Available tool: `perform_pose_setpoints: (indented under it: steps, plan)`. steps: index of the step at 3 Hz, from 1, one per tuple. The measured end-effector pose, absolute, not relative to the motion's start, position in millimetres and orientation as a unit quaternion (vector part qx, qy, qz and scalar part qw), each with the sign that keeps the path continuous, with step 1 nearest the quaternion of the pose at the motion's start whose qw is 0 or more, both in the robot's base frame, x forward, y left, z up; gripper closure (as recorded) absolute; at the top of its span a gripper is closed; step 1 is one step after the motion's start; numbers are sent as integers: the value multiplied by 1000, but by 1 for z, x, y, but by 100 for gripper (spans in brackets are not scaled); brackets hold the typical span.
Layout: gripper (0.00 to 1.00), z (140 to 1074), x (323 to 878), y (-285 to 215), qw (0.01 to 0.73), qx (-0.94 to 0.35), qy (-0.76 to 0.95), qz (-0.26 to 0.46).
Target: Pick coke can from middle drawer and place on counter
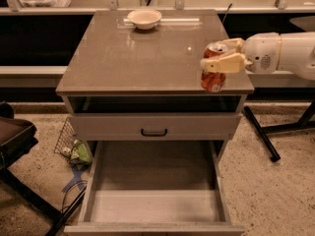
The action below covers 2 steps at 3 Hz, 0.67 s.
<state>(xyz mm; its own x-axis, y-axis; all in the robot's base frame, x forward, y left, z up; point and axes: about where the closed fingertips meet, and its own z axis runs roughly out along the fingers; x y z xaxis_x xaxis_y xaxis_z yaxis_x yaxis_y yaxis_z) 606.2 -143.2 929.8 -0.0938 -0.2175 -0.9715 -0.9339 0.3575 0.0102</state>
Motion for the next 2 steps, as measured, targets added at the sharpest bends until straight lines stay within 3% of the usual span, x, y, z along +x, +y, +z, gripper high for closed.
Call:
perform_pose_setpoints:
  steps: [2]
  plan:
    - [100,951,661,-159,527,-453,629,349]
